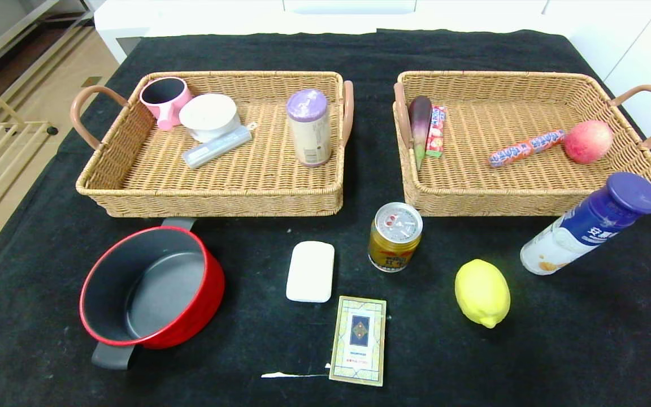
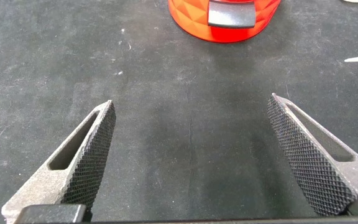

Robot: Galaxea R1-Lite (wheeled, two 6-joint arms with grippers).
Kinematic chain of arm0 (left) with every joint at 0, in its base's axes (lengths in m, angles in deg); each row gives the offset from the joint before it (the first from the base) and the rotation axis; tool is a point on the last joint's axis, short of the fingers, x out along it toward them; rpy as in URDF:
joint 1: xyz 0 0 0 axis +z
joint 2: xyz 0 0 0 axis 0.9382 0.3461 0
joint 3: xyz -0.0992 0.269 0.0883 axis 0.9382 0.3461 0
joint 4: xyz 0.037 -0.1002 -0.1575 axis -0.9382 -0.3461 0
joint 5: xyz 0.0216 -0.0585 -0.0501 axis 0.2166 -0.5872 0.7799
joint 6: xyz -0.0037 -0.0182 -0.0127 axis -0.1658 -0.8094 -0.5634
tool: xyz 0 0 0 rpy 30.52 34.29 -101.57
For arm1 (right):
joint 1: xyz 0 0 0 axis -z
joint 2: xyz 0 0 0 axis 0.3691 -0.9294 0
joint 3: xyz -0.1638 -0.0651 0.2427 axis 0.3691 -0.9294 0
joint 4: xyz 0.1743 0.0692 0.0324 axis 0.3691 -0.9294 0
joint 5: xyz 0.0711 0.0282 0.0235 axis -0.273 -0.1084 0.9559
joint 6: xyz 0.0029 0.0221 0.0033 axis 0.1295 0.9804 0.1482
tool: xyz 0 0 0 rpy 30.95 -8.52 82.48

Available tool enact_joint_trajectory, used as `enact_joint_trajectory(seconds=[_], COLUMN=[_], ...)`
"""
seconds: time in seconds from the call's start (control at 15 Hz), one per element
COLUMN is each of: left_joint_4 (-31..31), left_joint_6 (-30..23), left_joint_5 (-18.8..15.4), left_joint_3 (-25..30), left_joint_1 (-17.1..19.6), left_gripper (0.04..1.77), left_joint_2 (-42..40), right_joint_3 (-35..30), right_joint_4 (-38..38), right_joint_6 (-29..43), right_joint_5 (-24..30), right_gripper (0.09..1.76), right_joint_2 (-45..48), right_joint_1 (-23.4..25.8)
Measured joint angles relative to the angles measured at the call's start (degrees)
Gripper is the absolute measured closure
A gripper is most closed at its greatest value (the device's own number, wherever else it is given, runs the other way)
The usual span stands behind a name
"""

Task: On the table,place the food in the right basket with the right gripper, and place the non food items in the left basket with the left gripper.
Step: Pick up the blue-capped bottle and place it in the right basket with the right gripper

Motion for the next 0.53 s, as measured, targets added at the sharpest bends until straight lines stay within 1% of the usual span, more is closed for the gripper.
enact_joint_trajectory(seconds=[0.33, 0.4, 0.53], left_joint_4=[0.0, 0.5, 1.3], left_joint_6=[0.1, 0.3, 1.1], left_joint_5=[0.0, 0.0, -0.3], left_joint_3=[0.0, 0.0, -0.2], left_joint_1=[0.0, 0.0, 0.0], left_gripper=[0.05, 0.05, 0.05], left_joint_2=[0.0, 0.0, 0.0], right_joint_3=[0.1, 1.0, 5.4], right_joint_4=[-0.2, -0.3, -2.1], right_joint_6=[0.0, 0.4, 2.5], right_joint_5=[0.0, 0.5, 2.7], right_gripper=[0.09, 0.09, 0.09], right_joint_2=[0.0, 0.0, -0.4], right_joint_1=[0.0, 0.0, -0.1])
